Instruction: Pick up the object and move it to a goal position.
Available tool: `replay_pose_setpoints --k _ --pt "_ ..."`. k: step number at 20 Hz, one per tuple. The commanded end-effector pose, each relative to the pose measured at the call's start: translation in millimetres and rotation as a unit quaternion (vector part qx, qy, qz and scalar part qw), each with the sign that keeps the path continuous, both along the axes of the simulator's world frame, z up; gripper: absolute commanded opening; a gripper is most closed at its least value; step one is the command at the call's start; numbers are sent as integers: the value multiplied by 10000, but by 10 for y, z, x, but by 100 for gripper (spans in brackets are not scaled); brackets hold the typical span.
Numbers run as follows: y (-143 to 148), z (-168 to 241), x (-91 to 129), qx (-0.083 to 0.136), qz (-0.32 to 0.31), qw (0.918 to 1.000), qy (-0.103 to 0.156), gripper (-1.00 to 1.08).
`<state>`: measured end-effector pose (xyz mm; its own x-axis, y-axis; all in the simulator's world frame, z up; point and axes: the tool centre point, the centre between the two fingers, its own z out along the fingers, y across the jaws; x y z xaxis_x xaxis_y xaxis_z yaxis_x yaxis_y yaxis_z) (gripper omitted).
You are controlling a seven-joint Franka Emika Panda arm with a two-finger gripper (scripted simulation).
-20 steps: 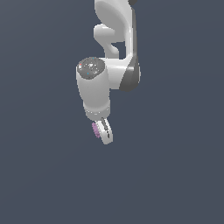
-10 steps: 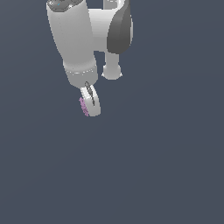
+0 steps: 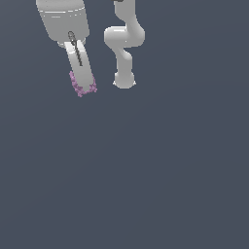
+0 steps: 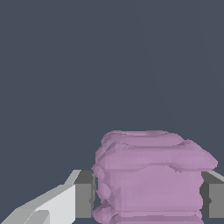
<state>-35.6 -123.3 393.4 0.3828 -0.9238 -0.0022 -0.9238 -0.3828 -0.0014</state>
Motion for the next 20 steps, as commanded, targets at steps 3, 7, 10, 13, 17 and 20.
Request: replay_pose_setpoints --k 3,7,10,13,17,20 --pt "-144 450 -159 -6 2 10000 4 -100" --pt "-243 757 -254 -8 5 10000 4 -100" --pt "-296 925 -301 -10 9 10000 3 -100" --pt "-335 1042 -332 -11 11 10000 3 -100" --pt "-360 1127 -349 -13 15 10000 2 -100" --pt "-366 1143 -351 -13 15 10000 2 -100"
